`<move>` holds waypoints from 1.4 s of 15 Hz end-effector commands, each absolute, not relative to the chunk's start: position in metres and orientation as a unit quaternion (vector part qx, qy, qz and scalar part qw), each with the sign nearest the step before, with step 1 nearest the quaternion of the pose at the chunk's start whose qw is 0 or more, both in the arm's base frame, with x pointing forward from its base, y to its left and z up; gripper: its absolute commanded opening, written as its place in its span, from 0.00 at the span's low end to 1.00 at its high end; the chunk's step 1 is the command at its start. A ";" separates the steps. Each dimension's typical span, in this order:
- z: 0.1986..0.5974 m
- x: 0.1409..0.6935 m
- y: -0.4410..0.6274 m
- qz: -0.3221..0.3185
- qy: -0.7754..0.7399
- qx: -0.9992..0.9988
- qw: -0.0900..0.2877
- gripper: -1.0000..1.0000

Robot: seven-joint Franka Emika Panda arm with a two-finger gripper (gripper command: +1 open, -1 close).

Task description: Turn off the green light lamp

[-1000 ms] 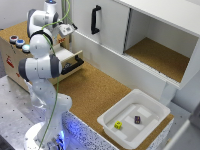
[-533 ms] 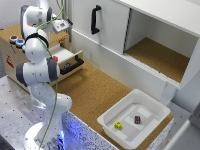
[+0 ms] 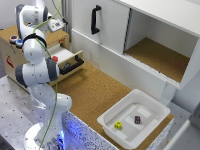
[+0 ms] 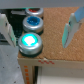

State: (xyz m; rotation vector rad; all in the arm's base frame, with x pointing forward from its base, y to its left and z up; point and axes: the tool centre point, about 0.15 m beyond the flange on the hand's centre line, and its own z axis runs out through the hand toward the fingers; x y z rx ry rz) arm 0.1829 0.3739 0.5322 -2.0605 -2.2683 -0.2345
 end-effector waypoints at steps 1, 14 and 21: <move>0.555 0.145 0.413 -0.058 -0.754 -0.655 0.005 1.00; 0.522 0.132 0.433 -0.032 -0.771 -0.636 -0.019 0.00; 0.510 0.133 0.440 -0.020 -0.777 -0.629 -0.021 0.00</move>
